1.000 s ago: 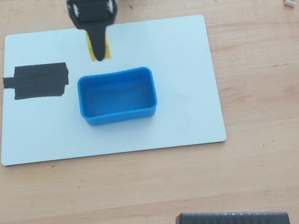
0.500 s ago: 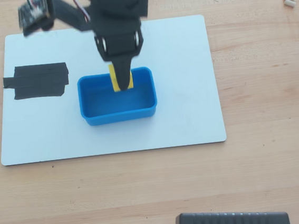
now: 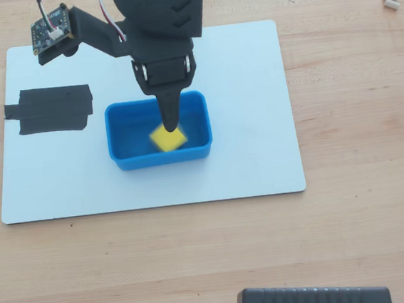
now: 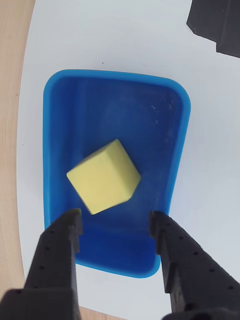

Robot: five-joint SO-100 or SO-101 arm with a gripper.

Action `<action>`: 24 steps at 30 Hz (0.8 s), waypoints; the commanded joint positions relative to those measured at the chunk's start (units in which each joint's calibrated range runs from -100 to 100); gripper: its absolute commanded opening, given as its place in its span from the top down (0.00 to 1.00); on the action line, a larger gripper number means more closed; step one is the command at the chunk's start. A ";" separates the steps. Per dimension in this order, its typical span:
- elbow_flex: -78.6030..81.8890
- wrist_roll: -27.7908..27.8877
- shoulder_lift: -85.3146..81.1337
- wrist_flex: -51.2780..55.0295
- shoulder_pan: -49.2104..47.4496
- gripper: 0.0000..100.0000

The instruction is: Pick up yellow cube and drop it in the blue rectangular bin

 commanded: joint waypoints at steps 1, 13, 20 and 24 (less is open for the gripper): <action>-1.39 -0.49 -4.19 0.86 0.21 0.74; 1.52 -3.27 -22.39 12.75 -0.21 1.00; 23.71 -3.61 -43.95 9.45 -0.04 1.00; 39.34 -3.32 -55.56 4.41 -0.99 1.00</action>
